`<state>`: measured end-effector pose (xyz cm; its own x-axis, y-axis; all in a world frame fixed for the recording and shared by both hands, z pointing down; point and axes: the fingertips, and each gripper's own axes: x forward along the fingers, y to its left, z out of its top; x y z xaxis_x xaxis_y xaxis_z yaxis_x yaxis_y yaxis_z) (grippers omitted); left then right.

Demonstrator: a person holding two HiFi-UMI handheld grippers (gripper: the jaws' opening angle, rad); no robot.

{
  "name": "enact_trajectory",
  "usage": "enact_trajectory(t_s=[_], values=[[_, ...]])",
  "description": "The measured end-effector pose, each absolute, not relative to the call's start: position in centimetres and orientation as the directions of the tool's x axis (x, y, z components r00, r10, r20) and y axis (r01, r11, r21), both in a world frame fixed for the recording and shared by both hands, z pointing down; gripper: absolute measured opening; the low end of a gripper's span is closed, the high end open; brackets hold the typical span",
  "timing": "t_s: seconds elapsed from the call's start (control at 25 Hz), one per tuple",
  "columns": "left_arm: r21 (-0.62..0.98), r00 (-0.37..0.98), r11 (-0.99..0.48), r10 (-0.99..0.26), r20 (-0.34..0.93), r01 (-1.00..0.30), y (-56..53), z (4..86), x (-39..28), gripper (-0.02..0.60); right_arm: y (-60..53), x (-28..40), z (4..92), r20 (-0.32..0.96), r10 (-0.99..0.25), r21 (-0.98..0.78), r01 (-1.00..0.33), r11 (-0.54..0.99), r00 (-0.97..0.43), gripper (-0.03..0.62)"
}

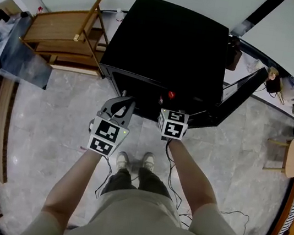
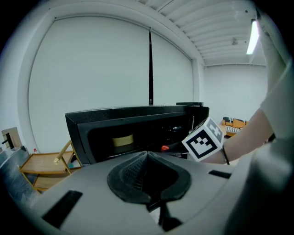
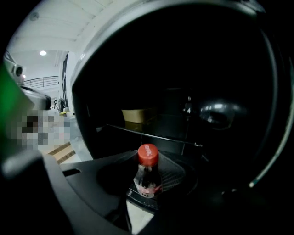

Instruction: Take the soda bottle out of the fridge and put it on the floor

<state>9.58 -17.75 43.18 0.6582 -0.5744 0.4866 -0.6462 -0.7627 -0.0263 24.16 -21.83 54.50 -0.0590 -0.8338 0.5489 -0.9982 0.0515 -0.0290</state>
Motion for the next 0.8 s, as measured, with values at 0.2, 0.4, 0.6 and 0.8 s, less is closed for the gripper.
enact_trajectory(t_s=[0.2,0.4,0.6,0.8], values=[[-0.039,0.66,-0.759,-0.589,0.466,-0.65,-17.0,41.5,8.6,0.006,-20.1,23.1,51.4,0.531,-0.843,-0.021,-0.997,0.08,-0.079,0.112],[-0.045,0.661,-0.755,-0.6,0.452,-0.654,-15.8,39.8,7.5,0.006,-17.9,22.0,47.8,0.51,-0.852,-0.008,-0.991,0.132,-0.117,0.112],[-0.058,0.657,-0.75,-0.612,0.44,-0.659,-14.6,38.3,6.4,0.006,-15.5,20.9,44.1,0.48,-0.863,-0.013,-0.984,0.175,-0.16,0.112],[-0.073,0.655,-0.746,-0.624,0.426,-0.662,-13.8,36.7,5.3,0.006,-13.2,19.2,40.4,0.449,-0.867,-0.016,-0.972,0.235,-0.217,0.112]])
